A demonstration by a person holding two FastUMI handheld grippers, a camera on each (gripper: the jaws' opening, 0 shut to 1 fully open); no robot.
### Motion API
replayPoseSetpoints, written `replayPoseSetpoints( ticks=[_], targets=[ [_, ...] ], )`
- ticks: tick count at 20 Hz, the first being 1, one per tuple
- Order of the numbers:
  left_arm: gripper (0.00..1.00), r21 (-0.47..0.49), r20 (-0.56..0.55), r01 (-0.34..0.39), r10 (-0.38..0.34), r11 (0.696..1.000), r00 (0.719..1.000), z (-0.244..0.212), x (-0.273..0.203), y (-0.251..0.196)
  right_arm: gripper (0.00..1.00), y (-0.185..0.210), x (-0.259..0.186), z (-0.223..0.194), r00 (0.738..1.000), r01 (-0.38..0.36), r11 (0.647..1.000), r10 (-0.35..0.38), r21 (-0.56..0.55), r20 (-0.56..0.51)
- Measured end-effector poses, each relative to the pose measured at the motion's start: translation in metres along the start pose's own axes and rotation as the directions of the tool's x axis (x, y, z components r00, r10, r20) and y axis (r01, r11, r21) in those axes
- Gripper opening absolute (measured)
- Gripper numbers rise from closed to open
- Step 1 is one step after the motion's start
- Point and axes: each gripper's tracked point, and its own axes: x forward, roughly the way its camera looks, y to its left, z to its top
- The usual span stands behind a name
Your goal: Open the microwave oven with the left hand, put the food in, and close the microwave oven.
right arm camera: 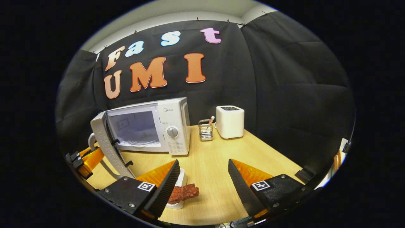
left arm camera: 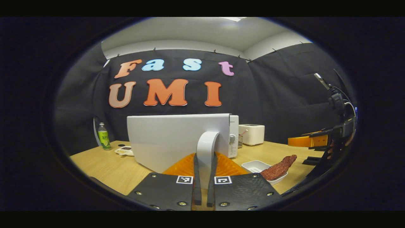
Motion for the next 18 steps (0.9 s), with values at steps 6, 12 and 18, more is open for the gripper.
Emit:
replayPoseSetpoints(
  ticks=[6,12,18],
  targets=[
    [0.09,-0.003,0.033,-0.048,0.048,0.999,0.998,0.003,-0.053,0.050,0.95,0.017,0.007,-0.019,0.999,0.014,1.000,-0.014,0.001,-0.029],
    [0.11,-0.013,0.031,-0.121,0.121,0.993,0.992,0.002,-0.093,0.110,0.95,0.015,0.009,-0.035,0.996,0.059,0.998,-0.057,0.030,-0.071],
    [0.08,-0.013,0.023,-0.220,0.221,0.975,0.975,-0.003,-0.117,0.178,0.94,0.010,0.018,-0.052,0.987,0.114,0.991,-0.104,0.072,-0.124]
  ],
)
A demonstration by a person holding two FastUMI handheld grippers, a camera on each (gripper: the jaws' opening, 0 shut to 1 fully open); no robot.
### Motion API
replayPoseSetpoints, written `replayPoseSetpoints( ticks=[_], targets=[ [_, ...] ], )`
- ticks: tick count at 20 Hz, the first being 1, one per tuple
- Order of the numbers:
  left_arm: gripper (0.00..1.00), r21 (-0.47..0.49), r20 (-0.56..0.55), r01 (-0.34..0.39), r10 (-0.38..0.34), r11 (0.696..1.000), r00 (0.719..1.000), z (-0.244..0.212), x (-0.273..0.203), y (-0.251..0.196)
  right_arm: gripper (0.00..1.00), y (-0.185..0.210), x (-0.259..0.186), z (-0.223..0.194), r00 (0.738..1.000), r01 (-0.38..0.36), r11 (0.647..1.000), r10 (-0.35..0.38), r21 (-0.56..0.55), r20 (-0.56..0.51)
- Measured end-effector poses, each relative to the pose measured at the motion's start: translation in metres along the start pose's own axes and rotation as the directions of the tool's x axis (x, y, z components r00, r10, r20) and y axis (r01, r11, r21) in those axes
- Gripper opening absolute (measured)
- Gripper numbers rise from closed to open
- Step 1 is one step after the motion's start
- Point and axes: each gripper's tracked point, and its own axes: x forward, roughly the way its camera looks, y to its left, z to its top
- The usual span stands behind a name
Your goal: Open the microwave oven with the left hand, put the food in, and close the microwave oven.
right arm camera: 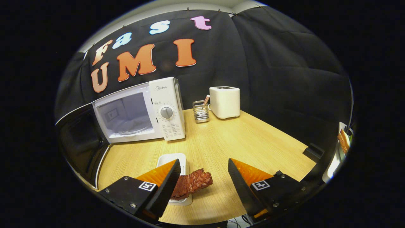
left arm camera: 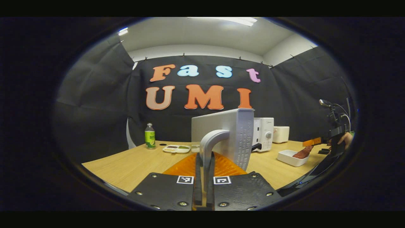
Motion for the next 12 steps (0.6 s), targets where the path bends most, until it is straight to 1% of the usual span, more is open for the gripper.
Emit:
replayPoseSetpoints(
  ticks=[2,3,4,6,7,8,9,10,12],
  targets=[
    [0.05,-0.023,0.019,0.028,-0.028,0.999,0.999,0.000,-0.002,0.006,0.92,0.002,0.002,-0.004,1.000,0.003,1.000,-0.002,0.030,-0.009],
    [0.07,-0.039,0.030,0.050,-0.049,0.998,0.998,0.003,-0.003,0.007,0.89,0.002,0.004,-0.005,1.000,0.012,0.999,-0.011,0.047,-0.013],
    [0.07,-0.035,0.031,0.052,-0.051,0.998,0.998,0.001,-0.002,0.012,0.88,-0.002,0.006,-0.007,1.000,0.028,0.997,-0.027,0.075,-0.016],
    [0.07,-0.012,0.031,0.050,-0.050,0.999,0.998,-0.001,-0.002,0.025,0.83,-0.002,0.007,-0.011,0.999,0.028,0.989,-0.024,0.143,-0.031],
    [0.07,-0.011,0.028,0.053,-0.053,0.999,0.998,-0.001,-0.001,0.030,0.81,0.001,0.007,-0.015,0.999,0.015,0.983,-0.006,0.182,-0.053],
    [0.10,-0.011,0.026,0.061,-0.061,0.998,0.998,0.000,-0.001,0.031,0.80,0.005,0.007,-0.019,0.998,0.001,0.976,0.013,0.219,-0.062],
    [0.07,-0.004,0.025,0.068,-0.068,0.998,0.997,0.000,-0.001,0.033,0.70,0.008,0.007,-0.020,0.997,-0.010,0.969,0.028,0.247,-0.069],
    [0.07,0.003,0.026,0.074,-0.074,0.997,0.997,0.000,-0.001,0.037,0.75,0.010,0.008,-0.020,0.997,-0.016,0.963,0.035,0.270,-0.065],
    [0.07,-0.002,0.028,0.081,-0.081,0.997,0.996,0.001,-0.001,0.044,0.68,0.013,0.008,-0.024,0.996,-0.036,0.948,0.061,0.315,-0.071]
  ],
)
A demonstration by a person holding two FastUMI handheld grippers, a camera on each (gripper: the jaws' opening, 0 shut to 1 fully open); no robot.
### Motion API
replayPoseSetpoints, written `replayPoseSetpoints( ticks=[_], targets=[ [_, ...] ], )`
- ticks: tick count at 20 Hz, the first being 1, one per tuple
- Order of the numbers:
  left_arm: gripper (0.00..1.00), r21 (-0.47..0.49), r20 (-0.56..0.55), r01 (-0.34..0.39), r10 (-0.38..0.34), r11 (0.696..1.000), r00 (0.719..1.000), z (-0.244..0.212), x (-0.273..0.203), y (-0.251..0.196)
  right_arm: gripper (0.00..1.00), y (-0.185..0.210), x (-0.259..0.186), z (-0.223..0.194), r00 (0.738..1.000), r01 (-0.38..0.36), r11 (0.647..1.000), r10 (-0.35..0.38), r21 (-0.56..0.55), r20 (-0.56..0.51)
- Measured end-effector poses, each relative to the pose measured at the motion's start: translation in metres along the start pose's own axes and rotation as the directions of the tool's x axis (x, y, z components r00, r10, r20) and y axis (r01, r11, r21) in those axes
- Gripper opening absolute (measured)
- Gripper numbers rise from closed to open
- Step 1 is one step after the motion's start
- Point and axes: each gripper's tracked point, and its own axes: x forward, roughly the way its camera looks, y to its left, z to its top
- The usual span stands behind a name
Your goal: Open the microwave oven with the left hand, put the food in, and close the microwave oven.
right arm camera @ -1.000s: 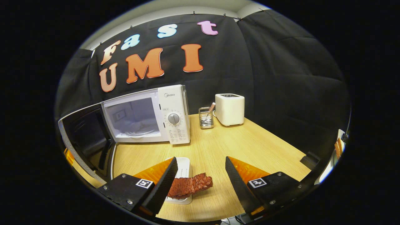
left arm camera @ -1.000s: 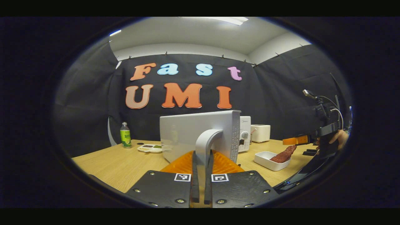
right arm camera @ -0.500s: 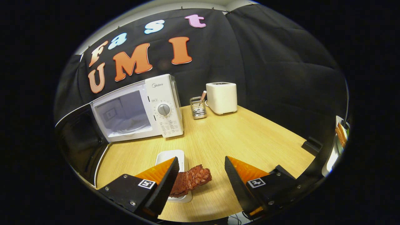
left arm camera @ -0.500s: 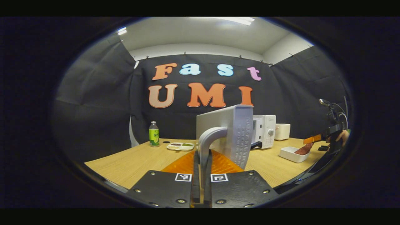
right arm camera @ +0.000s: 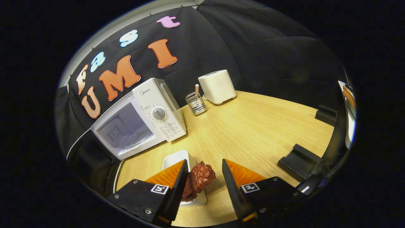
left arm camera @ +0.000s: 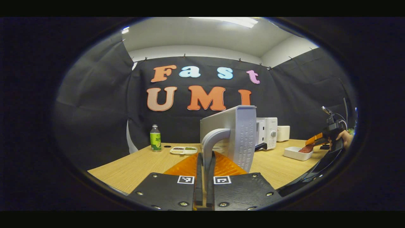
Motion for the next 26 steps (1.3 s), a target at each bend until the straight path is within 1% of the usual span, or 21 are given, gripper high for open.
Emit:
replayPoseSetpoints(
  ticks=[1,2,4,5,6,7,8,9,10,11,13,17,20,21,24,26],
  targets=[
    [0.09,-0.012,-0.005,-0.002,0.002,1.000,1.000,0.000,0.000,0.004,0.62,0.002,0.000,-0.001,1.000,-0.008,1.000,0.008,0.025,-0.011],
    [0.10,-0.018,-0.009,-0.006,0.005,1.000,1.000,-0.001,0.001,0.007,0.60,0.004,0.000,-0.001,1.000,-0.017,0.999,0.017,0.049,-0.012],
    [0.10,0.000,-0.016,-0.008,0.008,1.000,1.000,-0.002,0.001,0.006,0.46,0.007,-0.004,-0.005,0.999,-0.023,0.997,0.025,0.075,-0.020],
    [0.12,0.012,-0.022,-0.010,0.010,1.000,1.000,-0.004,0.000,0.006,0.45,0.007,-0.004,-0.003,1.000,-0.022,0.996,0.024,0.090,-0.020],
    [0.09,0.015,-0.019,-0.012,0.012,1.000,1.000,-0.003,0.001,0.006,0.38,0.011,-0.004,-0.001,0.999,-0.036,0.993,0.039,0.112,-0.024],
    [0.37,0.007,-0.024,-0.017,0.017,1.000,1.000,-0.002,0.002,0.006,0.34,0.014,-0.007,0.000,0.998,-0.050,0.988,0.054,0.144,-0.026],
    [0.41,0.008,-0.025,-0.031,0.032,0.999,0.999,-0.003,0.001,0.008,0.27,0.018,-0.007,0.002,0.997,-0.060,0.984,0.066,0.168,-0.028],
    [0.58,0.015,-0.032,-0.044,0.045,0.999,0.998,-0.003,0.000,0.011,0.21,0.024,-0.010,0.004,0.996,-0.081,0.981,0.088,0.179,-0.031],
    [0.61,0.023,-0.036,-0.052,0.053,0.998,0.998,-0.004,-0.002,0.010,0.18,0.027,-0.012,0.004,0.995,-0.089,0.980,0.096,0.178,-0.029],
    [0.74,0.028,-0.040,-0.057,0.058,0.998,0.998,-0.003,-0.002,0.009,0.15,0.029,-0.012,0.007,0.996,-0.085,0.984,0.089,0.158,-0.021],
    [0.83,0.042,-0.041,-0.061,0.063,0.997,0.997,-0.003,-0.007,0.007,0.13,0.033,-0.017,0.012,0.997,-0.080,0.991,0.081,0.105,-0.004],
    [0.80,0.065,-0.079,-0.079,0.084,0.995,0.993,-0.012,-0.022,0.012,0.13,0.060,-0.032,0.038,0.991,-0.124,0.991,0.121,0.042,0.051],
    [0.88,0.057,-0.088,-0.104,0.109,0.993,0.990,-0.011,-0.031,0.021,0.13,0.091,-0.027,0.061,0.982,-0.158,0.987,0.158,-0.010,0.101],
    [0.86,0.064,-0.092,-0.110,0.116,0.992,0.989,-0.009,-0.033,0.024,0.13,0.104,-0.025,0.069,0.978,-0.173,0.985,0.174,-0.017,0.114],
    [0.86,0.116,-0.083,-0.141,0.151,0.983,0.985,-0.004,-0.045,0.040,0.13,0.148,-0.020,0.083,0.962,-0.229,0.972,0.234,-0.051,0.142],
    [0.86,0.122,-0.099,-0.168,0.180,0.978,0.979,-0.010,-0.053,0.052,0.13,0.177,-0.011,0.090,0.951,-0.256,0.963,0.266,-0.079,0.157]
  ],
)
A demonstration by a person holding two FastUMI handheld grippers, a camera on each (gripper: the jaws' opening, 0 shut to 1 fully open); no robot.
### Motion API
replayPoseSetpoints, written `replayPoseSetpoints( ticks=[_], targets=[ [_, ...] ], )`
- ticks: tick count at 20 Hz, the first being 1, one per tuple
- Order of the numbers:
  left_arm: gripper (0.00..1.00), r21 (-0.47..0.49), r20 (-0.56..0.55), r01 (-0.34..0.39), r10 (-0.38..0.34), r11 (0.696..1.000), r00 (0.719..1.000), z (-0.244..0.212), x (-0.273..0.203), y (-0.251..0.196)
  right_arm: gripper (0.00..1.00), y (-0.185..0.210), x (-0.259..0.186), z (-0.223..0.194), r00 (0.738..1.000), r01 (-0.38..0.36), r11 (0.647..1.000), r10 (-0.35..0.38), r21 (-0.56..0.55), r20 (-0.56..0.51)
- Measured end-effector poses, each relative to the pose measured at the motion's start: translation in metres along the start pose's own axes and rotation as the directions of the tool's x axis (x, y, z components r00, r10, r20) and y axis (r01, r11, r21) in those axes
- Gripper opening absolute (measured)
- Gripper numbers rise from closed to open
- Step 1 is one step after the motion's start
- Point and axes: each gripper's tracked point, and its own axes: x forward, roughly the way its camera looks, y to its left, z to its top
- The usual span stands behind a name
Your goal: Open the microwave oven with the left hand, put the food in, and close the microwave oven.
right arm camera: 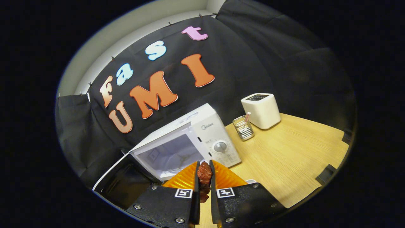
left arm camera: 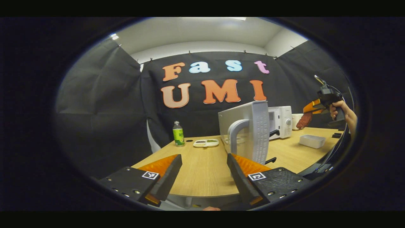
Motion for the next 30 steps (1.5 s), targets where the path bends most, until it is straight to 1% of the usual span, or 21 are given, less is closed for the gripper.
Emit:
replayPoseSetpoints(
  ticks=[2,5,8,11,17,20,25,30],
  targets=[
    [0.86,-0.031,-0.018,-0.006,0.006,0.999,1.000,-0.007,-0.002,0.004,0.13,0.023,0.016,-0.001,1.000,-0.023,0.999,0.024,-0.023,0.006],
    [0.86,-0.075,-0.034,-0.026,0.024,0.997,0.999,-0.014,-0.003,0.012,0.13,0.056,0.049,-0.008,0.998,-0.061,0.998,0.061,-0.030,-0.004],
    [0.86,-0.072,-0.048,-0.046,0.043,0.996,0.998,-0.022,0.000,0.023,0.13,0.083,0.077,-0.014,0.995,-0.102,0.994,0.103,-0.041,0.010],
    [0.86,-0.066,-0.054,-0.067,0.064,0.996,0.997,-0.024,0.002,0.036,0.13,0.099,0.105,-0.024,0.994,-0.107,0.994,0.108,-0.018,0.012],
    [0.86,-0.065,-0.086,-0.120,0.114,0.991,0.990,-0.038,0.002,0.064,0.13,0.106,0.163,-0.042,0.998,-0.047,0.999,0.046,0.006,0.034],
    [0.86,-0.068,-0.113,-0.153,0.144,0.986,0.983,-0.047,0.003,0.079,0.13,0.105,0.186,-0.064,1.000,-0.019,0.999,0.019,0.038,0.012],
    [0.86,-0.065,-0.140,-0.178,0.167,0.982,0.976,-0.059,0.006,0.090,0.14,0.116,0.213,-0.090,1.000,-0.014,0.982,0.015,0.187,-0.002],
    [0.86,-0.056,-0.151,-0.175,0.165,0.983,0.975,-0.061,0.011,0.092,0.13,0.114,0.239,-0.091,0.999,0.008,0.952,-0.024,0.307,0.048]
  ],
)
